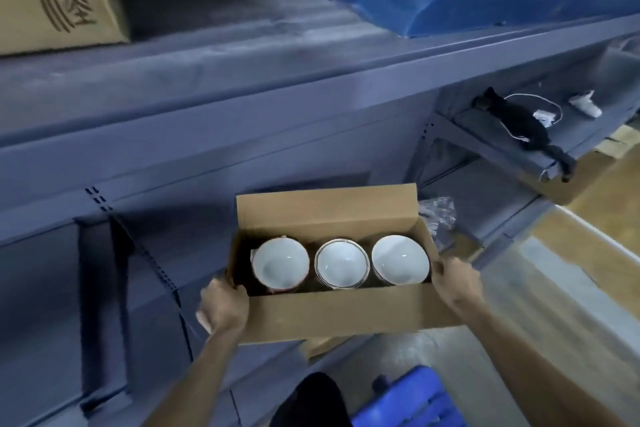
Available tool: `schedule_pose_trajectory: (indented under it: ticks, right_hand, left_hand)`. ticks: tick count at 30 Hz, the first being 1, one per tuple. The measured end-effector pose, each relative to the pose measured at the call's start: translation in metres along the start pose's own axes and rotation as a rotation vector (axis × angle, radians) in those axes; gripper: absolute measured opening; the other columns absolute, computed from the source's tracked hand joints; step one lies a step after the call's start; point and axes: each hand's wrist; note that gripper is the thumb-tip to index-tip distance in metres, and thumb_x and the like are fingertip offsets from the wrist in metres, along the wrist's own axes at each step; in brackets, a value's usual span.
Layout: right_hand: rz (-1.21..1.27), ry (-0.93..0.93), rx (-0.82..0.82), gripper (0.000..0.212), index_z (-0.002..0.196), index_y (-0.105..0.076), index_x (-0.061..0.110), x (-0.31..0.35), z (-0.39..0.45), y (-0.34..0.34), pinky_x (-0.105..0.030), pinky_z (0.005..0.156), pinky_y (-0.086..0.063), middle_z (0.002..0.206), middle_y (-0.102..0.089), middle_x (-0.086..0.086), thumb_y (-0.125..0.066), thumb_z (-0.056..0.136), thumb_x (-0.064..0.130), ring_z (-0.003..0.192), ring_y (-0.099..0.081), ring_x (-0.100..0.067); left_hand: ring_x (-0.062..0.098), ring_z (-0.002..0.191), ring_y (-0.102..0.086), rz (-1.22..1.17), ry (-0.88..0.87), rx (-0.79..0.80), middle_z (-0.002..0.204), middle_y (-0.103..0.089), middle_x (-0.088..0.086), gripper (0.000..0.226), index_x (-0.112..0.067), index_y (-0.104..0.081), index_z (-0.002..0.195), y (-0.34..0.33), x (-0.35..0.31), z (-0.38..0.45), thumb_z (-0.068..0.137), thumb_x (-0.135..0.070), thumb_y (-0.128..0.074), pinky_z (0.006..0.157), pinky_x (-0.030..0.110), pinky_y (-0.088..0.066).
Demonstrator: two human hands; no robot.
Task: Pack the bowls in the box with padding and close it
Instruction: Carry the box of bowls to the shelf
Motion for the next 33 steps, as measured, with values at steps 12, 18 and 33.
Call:
schedule_pose_trajectory:
  ticks: [12,18,33]
  right_hand:
    - [-0.041,0.33,0.02,0.022,0.096,-0.068,0.006,0.052,0.09,-0.066,-0.038,0.074,-0.049,0.097,-0.07,-0.013,-0.052,0.1,0.021,0.09,-0.069,-0.035]
    - [0.045,0.44,-0.017,0.023,0.085,-0.065,0.003,0.069,0.118,-0.129,-0.036,0.067,-0.039,0.082,-0.066,-0.014,-0.053,0.1,0.017,0.079,-0.065,-0.039]
    - [0.071,0.591,-0.038,0.032,0.071,-0.063,0.005,0.073,0.147,-0.214,-0.037,0.069,-0.044,0.079,-0.069,-0.014,-0.054,0.098,0.019,0.08,-0.064,-0.038]
  left_hand:
    - [0.041,0.084,-0.066,0.047,0.195,-0.145,0.089,-0.068,0.019,0.022,-0.01,-0.067,0.109,-0.045,0.046,0.017,0.09,-0.009,-0.057,0.07,0.043,-0.05]
    - [0.043,0.09,-0.066,0.099,0.284,-0.223,0.093,-0.069,0.023,0.023,-0.01,-0.07,0.108,-0.082,0.084,0.03,0.086,-0.009,-0.062,0.074,0.045,-0.05]
    - [0.045,0.081,-0.064,0.136,0.285,-0.433,0.079,-0.065,0.019,0.015,-0.013,-0.071,0.092,-0.141,0.148,0.038,0.08,-0.015,-0.063,0.069,0.04,-0.045]
Point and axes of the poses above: each hand's wrist, its own z-axis towards the middle knuckle, its own y-axis out of the back of the hand, x = y × z
